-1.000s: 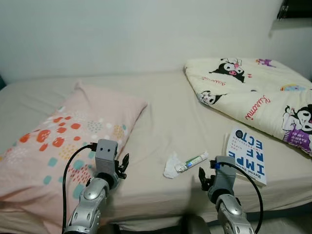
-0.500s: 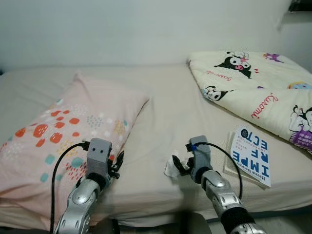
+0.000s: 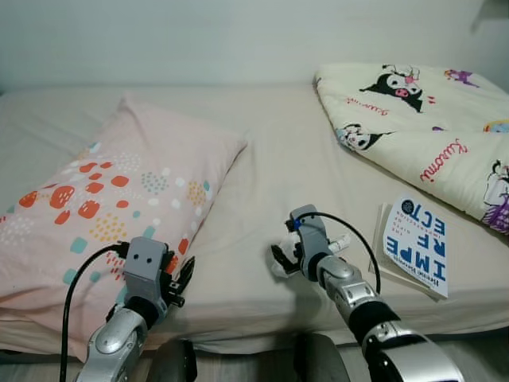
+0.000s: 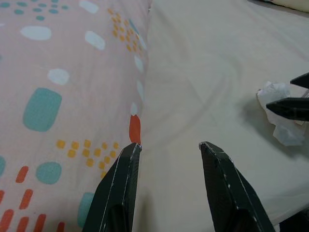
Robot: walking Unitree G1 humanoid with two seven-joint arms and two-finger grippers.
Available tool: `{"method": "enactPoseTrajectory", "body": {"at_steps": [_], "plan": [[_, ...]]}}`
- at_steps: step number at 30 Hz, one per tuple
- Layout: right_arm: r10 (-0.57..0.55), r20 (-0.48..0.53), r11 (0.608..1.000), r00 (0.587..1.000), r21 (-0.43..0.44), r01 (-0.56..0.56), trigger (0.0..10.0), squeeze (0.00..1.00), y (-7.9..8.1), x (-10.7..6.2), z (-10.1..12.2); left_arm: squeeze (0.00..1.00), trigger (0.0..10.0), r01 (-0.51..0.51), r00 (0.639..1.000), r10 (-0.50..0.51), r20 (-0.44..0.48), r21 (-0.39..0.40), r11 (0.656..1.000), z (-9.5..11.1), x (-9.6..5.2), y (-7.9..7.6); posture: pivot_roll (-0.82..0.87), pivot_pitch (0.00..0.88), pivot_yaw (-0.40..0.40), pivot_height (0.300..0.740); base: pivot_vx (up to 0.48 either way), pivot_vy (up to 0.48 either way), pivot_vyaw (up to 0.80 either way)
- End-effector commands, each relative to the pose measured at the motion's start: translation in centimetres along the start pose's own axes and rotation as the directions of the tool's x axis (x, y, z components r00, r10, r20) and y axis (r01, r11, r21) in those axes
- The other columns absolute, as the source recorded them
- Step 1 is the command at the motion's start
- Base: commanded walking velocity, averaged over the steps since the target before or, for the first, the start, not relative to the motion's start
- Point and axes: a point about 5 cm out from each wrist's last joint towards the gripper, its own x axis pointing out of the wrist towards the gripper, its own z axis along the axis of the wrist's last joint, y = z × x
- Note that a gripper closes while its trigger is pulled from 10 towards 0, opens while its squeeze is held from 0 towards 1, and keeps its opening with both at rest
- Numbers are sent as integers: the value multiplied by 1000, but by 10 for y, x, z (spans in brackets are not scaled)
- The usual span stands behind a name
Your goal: Clean up the room
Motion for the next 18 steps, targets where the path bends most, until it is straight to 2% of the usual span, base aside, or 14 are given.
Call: {"method": "enactPoseTrajectory", "body": {"at_steps": [1, 5, 6, 8, 9, 10, 11, 18], "plan": [[1, -49, 1000, 999, -24, -2, 10000, 0, -1, 0, -5, 0, 10000, -5, 1000, 5, -14, 1, 1000, 0, -4, 5, 117, 218, -40, 593, 0, 0, 0], [33, -86, 998, 996, -55, -37, 10000, 0, 0, 1, -6, 0, 10000, 8, 1000, -8, -22, -4, 1000, 1, -5, 3, 116, 218, -41, 593, 0, 0, 0], [33, -87, 998, 996, -54, -37, 4667, 0, -1, 1, -6, 0, 10000, 13, 1000, -13, -23, -4, 1000, 2, -5, 3, 116, 218, -41, 593, 0, 0, 0], [31, -88, 998, 996, -54, -36, 4667, 0, -1, 1, -6, 0, 10000, 19, 1000, -19, -24, -5, 1000, 2, -5, 2, 116, 218, -41, 593, 0, 0, 0], [30, -89, 998, 996, -53, -35, 1686, 0, -1, 1, -6, 0, 10000, 24, 999, -24, -26, -7, 1000, 2, -5, 1, 116, 217, -41, 593, 0, 0, 0], [30, -89, 998, 996, -53, -35, 1686, 0, -1, 1, -6, 0, 10000, 24, 999, -24, -26, -7, 1000, 2, -5, 1, 116, 217, -41, 593, 0, 0, 0], [29, -90, 998, 996, -52, -34, 0, 0, -2, 1, -6, 0, 10000, 27, 999, -28, -26, -7, 1000, 2, -5, 0, 116, 217, -41, 593, 0, 0, 0], [16, -94, 999, 995, -46, -20, 0, 0, -5, 0, -6, 0, 10000, 31, 999, -31, -30, -8, 999, 3, -3, -1, 114, 213, -43, 593, 0, 0, 0]]}}
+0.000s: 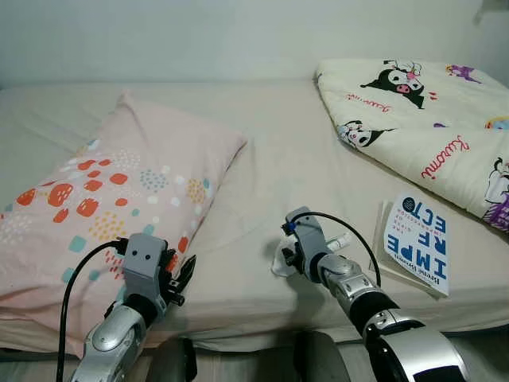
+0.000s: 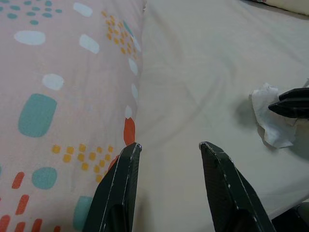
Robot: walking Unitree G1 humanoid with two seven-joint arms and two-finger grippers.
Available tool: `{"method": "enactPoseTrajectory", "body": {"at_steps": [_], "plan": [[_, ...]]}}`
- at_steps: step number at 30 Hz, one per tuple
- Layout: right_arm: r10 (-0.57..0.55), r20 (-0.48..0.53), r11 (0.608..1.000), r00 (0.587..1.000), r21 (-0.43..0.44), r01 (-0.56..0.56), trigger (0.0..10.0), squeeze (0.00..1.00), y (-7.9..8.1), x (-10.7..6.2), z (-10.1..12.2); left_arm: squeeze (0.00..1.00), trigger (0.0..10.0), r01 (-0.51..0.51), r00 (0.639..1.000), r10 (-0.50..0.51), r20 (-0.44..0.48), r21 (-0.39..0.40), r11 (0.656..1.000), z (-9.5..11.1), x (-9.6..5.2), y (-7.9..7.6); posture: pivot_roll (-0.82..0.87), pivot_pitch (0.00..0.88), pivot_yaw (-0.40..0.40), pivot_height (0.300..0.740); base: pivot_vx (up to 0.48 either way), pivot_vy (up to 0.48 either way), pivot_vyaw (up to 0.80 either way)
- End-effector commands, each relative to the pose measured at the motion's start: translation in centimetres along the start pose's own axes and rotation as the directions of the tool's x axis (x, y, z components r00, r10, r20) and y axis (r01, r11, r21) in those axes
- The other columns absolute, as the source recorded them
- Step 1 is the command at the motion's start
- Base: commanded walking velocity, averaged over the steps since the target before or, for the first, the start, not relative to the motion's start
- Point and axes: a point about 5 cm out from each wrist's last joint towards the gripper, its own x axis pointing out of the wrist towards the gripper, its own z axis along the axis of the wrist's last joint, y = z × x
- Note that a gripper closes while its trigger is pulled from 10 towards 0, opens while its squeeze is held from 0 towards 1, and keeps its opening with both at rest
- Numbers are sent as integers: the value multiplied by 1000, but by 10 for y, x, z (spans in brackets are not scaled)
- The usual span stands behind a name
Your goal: Clean up the room
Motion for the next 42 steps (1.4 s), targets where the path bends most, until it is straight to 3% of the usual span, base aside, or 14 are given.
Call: {"method": "enactPoseTrajectory", "body": {"at_steps": [1, 9, 18, 32, 42], "plan": [[-11, -17, 1000, 1000, 8, 11, 0, 0, -3, -1, -4, 0, 10000, 13, 1000, -13, -26, -1, 1000, -3, -2, 0, 114, 213, -43, 593, 0, 0, 0], [-26, 11, 999, 1000, 27, 26, 0, 0, -9, -2, 1, 0, 10000, 10, 1000, -10, -27, 3, 1000, -2, 0, 1, 104, 205, -38, 593, 0, 0, 0], [-97, 114, 991, 989, 100, 86, 0, 0, -29, -9, 13, 0, 10000, 14, 1000, -14, 1, 12, 1000, 3, 11, 2, 75, 171, -30, 593, 0, 0, 0], [-7, 62, 995, 998, 101, 1, 0, 0, -13, -13, -18, 0, 10000, 55, 998, -56, 27, 33, 998, 8, 21, 0, 68, 132, -16, 593, 0, 0, 0], [-43, 44, 994, 998, 100, 38, 0, 0, -13, -20, -30, 0, 10000, 67, 997, -68, 43, 36, 997, 11, 25, -1, 66, 119, -14, 593, 0, 0, 0]]}}
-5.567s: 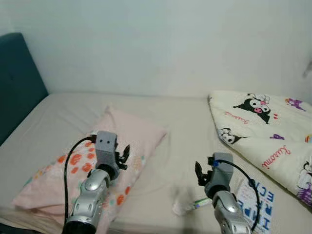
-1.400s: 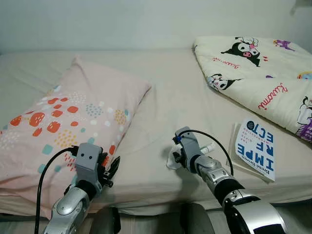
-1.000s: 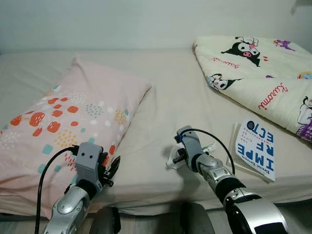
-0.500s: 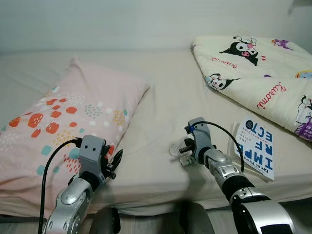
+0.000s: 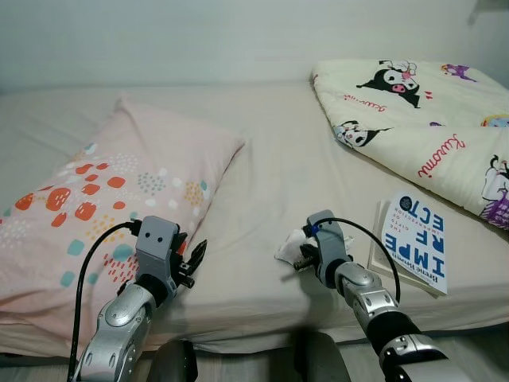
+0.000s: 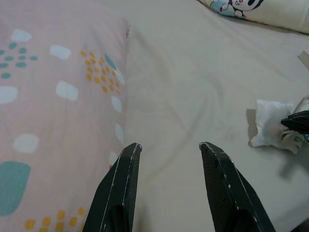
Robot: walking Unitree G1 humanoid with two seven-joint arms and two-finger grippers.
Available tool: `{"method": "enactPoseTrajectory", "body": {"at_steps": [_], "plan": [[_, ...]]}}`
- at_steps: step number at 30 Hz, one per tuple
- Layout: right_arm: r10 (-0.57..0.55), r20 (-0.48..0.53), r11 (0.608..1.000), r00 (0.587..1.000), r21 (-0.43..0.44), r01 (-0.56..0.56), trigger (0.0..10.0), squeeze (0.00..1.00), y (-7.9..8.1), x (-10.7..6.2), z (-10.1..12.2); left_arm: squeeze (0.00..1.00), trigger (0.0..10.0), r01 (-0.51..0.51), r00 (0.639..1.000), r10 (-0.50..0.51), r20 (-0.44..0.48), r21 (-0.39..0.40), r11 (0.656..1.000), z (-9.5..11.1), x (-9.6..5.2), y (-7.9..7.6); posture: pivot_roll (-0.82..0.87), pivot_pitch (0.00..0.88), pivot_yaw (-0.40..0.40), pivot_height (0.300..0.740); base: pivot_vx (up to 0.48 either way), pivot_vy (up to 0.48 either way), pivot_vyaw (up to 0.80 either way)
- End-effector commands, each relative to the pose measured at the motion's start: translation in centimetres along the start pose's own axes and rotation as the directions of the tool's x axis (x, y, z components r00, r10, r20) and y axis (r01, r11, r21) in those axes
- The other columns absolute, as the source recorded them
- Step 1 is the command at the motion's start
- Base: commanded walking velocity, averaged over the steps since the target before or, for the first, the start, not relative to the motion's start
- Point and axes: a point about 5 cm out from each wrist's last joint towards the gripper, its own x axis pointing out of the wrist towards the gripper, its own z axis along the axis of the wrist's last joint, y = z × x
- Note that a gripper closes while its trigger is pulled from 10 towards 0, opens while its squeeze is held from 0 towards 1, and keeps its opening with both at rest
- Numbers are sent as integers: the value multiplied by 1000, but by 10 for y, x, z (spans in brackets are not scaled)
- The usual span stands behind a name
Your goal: Clean up the room
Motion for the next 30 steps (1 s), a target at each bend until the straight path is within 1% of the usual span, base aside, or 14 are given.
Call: {"method": "enactPoseTrajectory", "body": {"at_steps": [1, 7, 8, 10, 11, 12, 19, 20, 23, 25, 27, 28, 29, 30], "plan": [[-11, -36, 1000, 999, -7, 10, 0, 0, 1, -3, -10, 0, 10000, 7, 1000, -6, -6, 7, 1000, -2, 0, 2, 66, 118, -13, 593, 0, 0, 0], [-24, -49, 1000, 999, -8, 24, 0, 0, 1, -5, -15, 0, 10000, 13, 1000, -13, -4, 6, 1000, -2, 1, 1, 65, 117, -10, 593, 0, 0, 0], [-37, -55, 999, 998, -12, 36, 2706, 1000, 0, -6, -16, 0, 10000, 17, 1000, -17, -4, 6, 1000, -2, 2, 1, 64, 117, -6, 593, 0, 0, 0], [-37, -55, 999, 998, -12, 36, 2706, 1000, 0, -6, -16, 0, 10000, 17, 1000, -17, -4, 6, 1000, -2, 2, 1, 64, 117, -6, 593, 0, 0, 0], [-51, -61, 999, 997, -18, 50, 9647, 1000, -1, -6, -17, 0, 10000, 19, 1000, -19, -3, 6, 1000, -2, 2, 1, 65, 117, -5, 593, 0, 0, 0], [-66, -66, 998, 996, -30, 64, 10000, 1000, -2, -7, -17, 0, 10000, 22, 1000, -22, -1, 7, 1000, -2, 3, 1, 65, 115, -4, 593, 0, 0, 0], [-66, -53, 997, 996, -37, 64, 10000, 1000, -3, -9, -16, 0, 10000, 28, 1000, -28, 2, 11, 1000, -1, 4, 1, 66, 116, -1, 593, 0, 0, 0], [-51, -6, 999, 999, -17, 51, 10000, 1000, 0, -11, -8, 0, 10000, 35, 999, -35, 4, 17, 999, -1, 5, 1, 67, 114, 2, 593, 0, 0, 0], [-49, 12, 999, 999, -11, 50, 10000, 1000, 1, -11, -5, 0, 10000, 39, 999, -39, 5, 20, 999, -1, 5, 1, 67, 114, 2, 593, 0, 0, 0], [-104, 66, 995, 992, 14, 103, 10000, 1000, -3, -11, 4, 0, 10000, 49, 999, -49, 8, 30, 998, 0, 5, 0, 71, 111, 4, 593, 0, 0, 0], [-150, 102, 988, 983, 47, 146, 10000, 1000, -6, -12, 9, 0, 10000, 52, 999, -53, 10, 34, 998, 0, 5, 0, 71, 109, 5, 593, 0, 0, 0], [-150, 102, 988, 983, 47, 146, 10000, 1000, -6, -12, 9, 0, 10000, 52, 999, -53, 10, 34, 998, 0, 5, 0, 71, 109, 5, 593, 0, 0, 0], [-215, 148, 974, 965, 107, 200, 10000, 1000, -12, -13, 16, 0, 10000, 57, 998, -58, 13, 40, 998, 1, 6, 1, 72, 108, 5, 593, 0, 0, 0], [-234, 161, 968, 959, 129, 214, 10000, 1000, -14, -13, 18, 0, 10000, 60, 998, -60, 14, 42, 997, 2, 6, 1, 72, 108, 5, 593, 0, 0, 0]]}}
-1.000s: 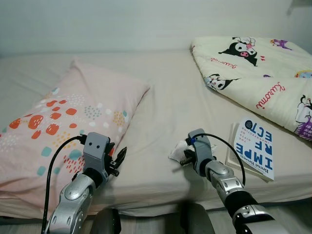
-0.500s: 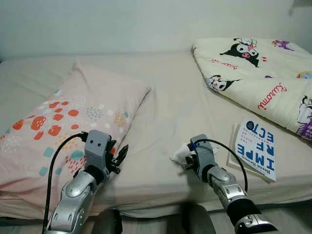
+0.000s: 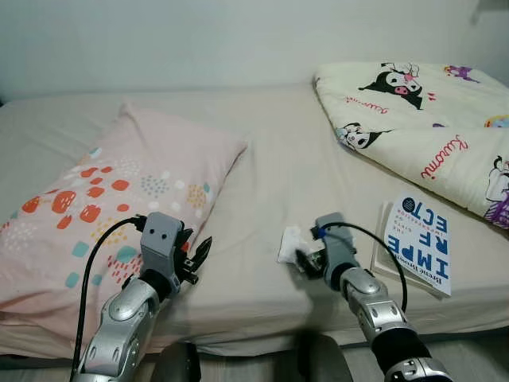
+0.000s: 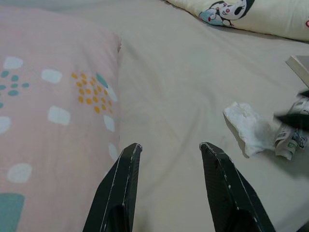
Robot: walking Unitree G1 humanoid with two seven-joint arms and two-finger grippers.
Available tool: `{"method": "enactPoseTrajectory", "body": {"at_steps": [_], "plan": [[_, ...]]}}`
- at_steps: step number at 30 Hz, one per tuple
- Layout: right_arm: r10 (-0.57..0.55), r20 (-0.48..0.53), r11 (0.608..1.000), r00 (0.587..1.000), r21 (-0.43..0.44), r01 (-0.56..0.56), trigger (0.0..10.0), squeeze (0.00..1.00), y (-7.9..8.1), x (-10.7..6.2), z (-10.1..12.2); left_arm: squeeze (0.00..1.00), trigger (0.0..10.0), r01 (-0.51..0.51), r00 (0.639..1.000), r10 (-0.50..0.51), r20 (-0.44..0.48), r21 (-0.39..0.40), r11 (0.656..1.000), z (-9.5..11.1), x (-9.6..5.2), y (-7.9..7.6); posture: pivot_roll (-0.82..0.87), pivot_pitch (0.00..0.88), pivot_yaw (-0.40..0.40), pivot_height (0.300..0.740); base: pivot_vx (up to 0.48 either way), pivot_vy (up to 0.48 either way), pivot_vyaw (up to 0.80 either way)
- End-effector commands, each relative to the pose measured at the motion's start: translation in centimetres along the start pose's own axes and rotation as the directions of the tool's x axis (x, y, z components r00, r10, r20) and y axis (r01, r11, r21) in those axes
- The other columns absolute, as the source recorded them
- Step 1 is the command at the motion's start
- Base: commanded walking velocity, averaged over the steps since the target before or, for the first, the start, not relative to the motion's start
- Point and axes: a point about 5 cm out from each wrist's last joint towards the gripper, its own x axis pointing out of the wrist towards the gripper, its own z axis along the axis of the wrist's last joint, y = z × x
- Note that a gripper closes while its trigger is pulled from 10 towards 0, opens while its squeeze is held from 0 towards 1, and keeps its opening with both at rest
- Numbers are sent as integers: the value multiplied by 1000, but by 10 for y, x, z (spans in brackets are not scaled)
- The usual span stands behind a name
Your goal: Clean up the room
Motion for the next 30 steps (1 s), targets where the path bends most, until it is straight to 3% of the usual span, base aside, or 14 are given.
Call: {"method": "enactPoseTrajectory", "body": {"at_steps": [1, 4, 6, 9, 11, 17, 26, 30], "plan": [[-35, 42, 998, 999, 47, 33, 10000, 1000, -2, 0, 6, 0, 10000, 12, 1000, -12, -15, 21, 1000, -3, -1, 2, 72, 108, 5, 593, 0, 0, 0], [-119, 42, 969, 992, 224, 107, 10000, 1000, -7, -1, 7, 0, 10000, 28, 1000, -28, -7, 27, 999, -1, -1, 3, 75, 105, 5, 593, 0, 0, 0], [-138, 35, 955, 990, 271, 124, 10000, 1000, -7, -2, 6, 0, 10000, 33, 999, -33, -4, 28, 999, 0, 0, 3, 75, 105, 5, 593, 0, 0, 0], [-138, 34, 954, 990, 273, 124, 10000, 1000, -7, -2, 6, 0, 10000, 33, 999, -33, -3, 28, 999, 0, 0, 3, 75, 105, 5, 593, 0, 0, 0], [-135, -40, 944, 990, 299, 140, 10000, 1000, 4, -4, -9, 0, 10000, 65, 998, -65, -4, 46, 997, 0, -1, 2, 80, 100, 8, 593, 0, 0, 0], [-104, -109, 947, 989, 293, 132, 10000, 1000, 18, -3, -25, 0, 10000, 93, 996, -93, -12, 71, 993, 0, -2, 0, 86, 110, 14, 593, 0, 0, 0], [-146, -164, 921, 976, 337, 195, 10000, 1000, 20, 2, -35, 0, 10000, 125, 992, -124, -17, 86, 988, 1, -5, -2, 99, 130, 20, 593, 0, 0, 0], [-155, -130, 920, 979, 342, 191, 10000, 1000, 19, 5, -32, 0, 10000, 126, 991, -129, 27, 83, 988, 8, -6, -3, 109, 155, 21, 593, 0, 0, 0]]}}
